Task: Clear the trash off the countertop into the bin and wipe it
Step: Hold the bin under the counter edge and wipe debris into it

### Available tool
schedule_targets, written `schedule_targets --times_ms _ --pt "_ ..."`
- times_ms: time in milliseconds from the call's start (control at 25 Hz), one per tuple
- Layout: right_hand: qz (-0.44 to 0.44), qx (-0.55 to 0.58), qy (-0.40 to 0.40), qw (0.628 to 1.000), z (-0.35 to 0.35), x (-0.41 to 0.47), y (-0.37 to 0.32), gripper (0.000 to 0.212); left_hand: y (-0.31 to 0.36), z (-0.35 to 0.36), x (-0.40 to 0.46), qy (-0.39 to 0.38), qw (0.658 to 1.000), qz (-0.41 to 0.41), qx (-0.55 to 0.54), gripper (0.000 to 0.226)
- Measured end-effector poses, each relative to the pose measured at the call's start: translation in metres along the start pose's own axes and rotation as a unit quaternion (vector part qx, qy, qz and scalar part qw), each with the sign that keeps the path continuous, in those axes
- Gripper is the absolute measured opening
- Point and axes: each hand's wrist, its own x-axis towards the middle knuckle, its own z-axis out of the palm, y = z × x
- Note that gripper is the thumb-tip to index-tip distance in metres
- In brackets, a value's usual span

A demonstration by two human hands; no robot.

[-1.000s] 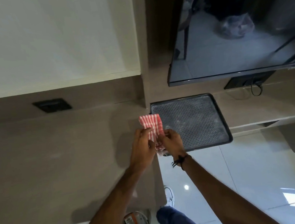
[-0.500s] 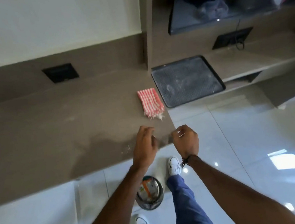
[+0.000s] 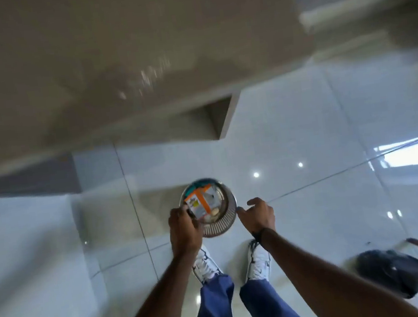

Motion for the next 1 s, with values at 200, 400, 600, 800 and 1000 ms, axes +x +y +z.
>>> schedule_targets --times_ms 200,400,600,800,1000 --pt "0.005 -0.062 -0.070 0.996 0.080 0.062 0.054 0.040 -0.071 0.084 0.052 -0.019 0.975 -0.208 -0.073 0.040" --pt "-0.028 -0.074 -0.073 0.994 0.054 0.047 0.054 0.022 -0.070 0.066 0.026 0.050 0.971 -0.210 -0.106 0.014" --pt "-0.005 -0.076 -0.180 0.981 -0.001 0.011 0.043 0.028 -0.037 0.039 -0.018 0.037 0.925 -0.305 -0.224 0.025" --pt "0.001 0.026 -0.081 0.996 0.037 0.048 0.041 0.032 -0.040 0.078 0.010 0.059 0.957 -0.260 -0.113 0.039" --pt "-0.032 -0.019 -0.096 0.995 0.088 0.086 0.057 0.024 -0.070 0.107 0.047 0.108 0.968 -0.224 -0.036 0.043"
